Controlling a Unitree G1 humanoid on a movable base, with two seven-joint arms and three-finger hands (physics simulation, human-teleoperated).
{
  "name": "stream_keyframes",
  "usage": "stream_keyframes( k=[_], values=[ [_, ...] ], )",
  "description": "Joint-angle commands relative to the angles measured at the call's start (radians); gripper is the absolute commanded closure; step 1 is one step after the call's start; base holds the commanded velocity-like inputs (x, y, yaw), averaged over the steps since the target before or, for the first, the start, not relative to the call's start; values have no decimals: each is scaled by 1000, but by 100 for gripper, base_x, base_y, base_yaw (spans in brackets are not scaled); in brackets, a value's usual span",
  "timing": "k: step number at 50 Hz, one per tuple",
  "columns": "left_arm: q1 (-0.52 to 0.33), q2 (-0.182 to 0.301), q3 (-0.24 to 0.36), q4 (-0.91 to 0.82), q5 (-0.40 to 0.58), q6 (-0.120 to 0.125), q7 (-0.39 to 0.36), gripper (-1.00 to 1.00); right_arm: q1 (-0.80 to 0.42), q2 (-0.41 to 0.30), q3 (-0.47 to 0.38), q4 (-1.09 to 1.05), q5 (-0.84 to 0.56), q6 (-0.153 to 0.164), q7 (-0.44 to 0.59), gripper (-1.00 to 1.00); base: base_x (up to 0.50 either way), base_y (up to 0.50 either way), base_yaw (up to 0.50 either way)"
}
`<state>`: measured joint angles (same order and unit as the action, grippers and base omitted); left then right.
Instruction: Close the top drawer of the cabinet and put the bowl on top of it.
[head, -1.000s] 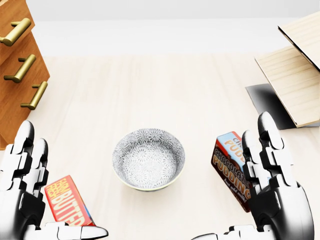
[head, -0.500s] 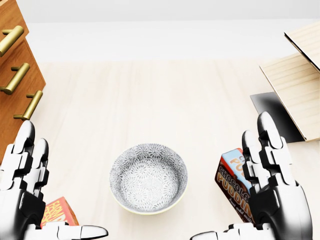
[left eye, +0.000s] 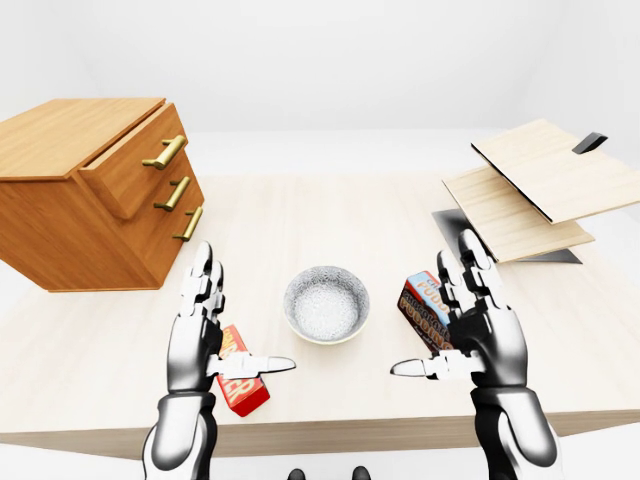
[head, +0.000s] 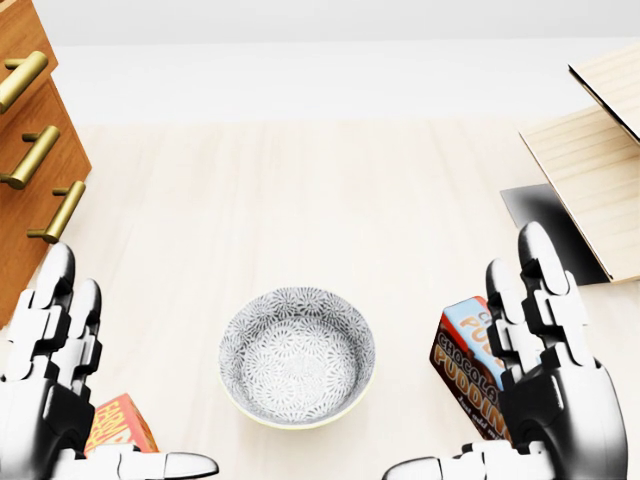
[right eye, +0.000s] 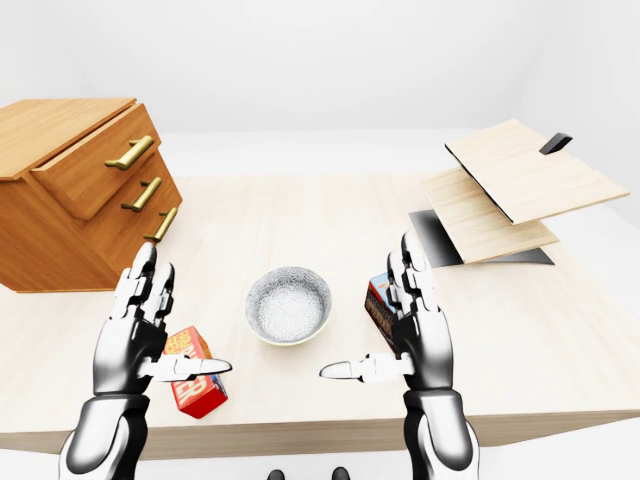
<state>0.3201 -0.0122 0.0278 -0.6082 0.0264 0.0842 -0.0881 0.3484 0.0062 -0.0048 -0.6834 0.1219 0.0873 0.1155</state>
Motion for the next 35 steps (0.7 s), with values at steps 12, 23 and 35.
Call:
stream_keyframes(
  k=[12,23,35],
  values=[
    [-4,2,-2,9,5,-2,1,-100,5,2,1,11,-18,-8,-6,-100,0,1,0],
    [-9,2,-1,13,7,1,0,-100,-1,1,2,19,-23,-11,-11,-100,0,16,0],
    [-6,2,-1,12,6,-2,1,-100,3,1,3,16,-25,-11,-11,-100,0,17,0]
  ],
)
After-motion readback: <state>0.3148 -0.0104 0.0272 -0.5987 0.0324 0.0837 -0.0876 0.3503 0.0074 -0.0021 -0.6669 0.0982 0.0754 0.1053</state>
